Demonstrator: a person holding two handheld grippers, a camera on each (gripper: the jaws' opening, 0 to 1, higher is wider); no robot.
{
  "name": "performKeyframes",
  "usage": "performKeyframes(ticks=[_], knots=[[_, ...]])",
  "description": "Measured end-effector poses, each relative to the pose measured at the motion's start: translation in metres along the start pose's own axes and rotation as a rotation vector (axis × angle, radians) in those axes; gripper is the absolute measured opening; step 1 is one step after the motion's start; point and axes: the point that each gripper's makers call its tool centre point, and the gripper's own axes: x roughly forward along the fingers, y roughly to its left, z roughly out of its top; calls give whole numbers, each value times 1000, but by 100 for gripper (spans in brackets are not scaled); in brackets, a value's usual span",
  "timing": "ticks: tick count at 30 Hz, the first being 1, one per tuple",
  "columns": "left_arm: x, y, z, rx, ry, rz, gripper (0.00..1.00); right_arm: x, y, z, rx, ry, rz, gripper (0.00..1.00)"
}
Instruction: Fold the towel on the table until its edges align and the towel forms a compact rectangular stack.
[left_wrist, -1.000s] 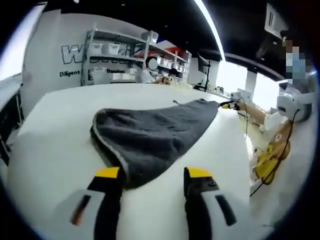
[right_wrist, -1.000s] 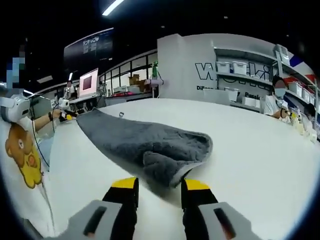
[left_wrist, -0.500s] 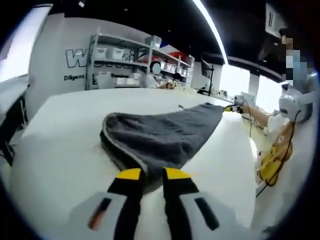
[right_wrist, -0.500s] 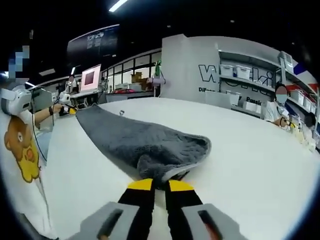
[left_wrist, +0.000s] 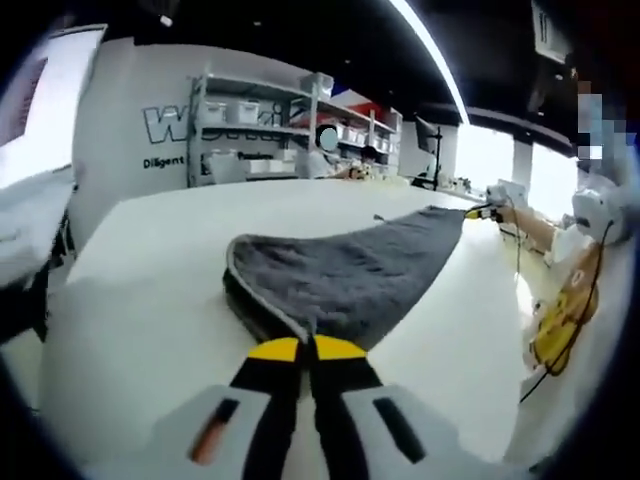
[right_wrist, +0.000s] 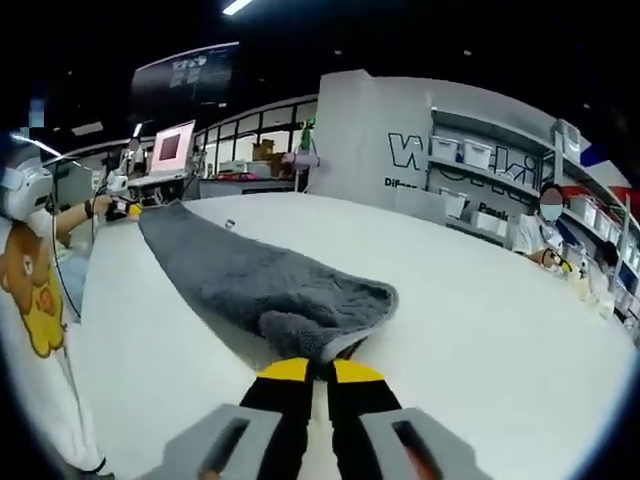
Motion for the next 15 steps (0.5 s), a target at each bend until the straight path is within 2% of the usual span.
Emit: performKeyframes(ticks=[5, 7, 9, 11, 13, 15], knots=[[-8, 1, 9, 8, -31, 19, 4, -12, -9, 14, -15, -40, -32, 5], [-10, -1, 11, 10, -35, 25, 4, -14, -8, 14, -15, -42, -30, 5], [-13, -1, 3, 19, -14, 30, 4, -14, -4, 1, 0, -7, -11, 5], [-14, -6, -11, 7, 20, 16, 4, -13, 0, -22, 7, 67, 4, 5], [-15, -8, -19, 3, 32, 17, 4, -11, 3, -32, 12, 77, 12, 5], [-18, -9, -19, -2, 29, 16, 4, -12, 5, -33, 30, 64, 11, 5]])
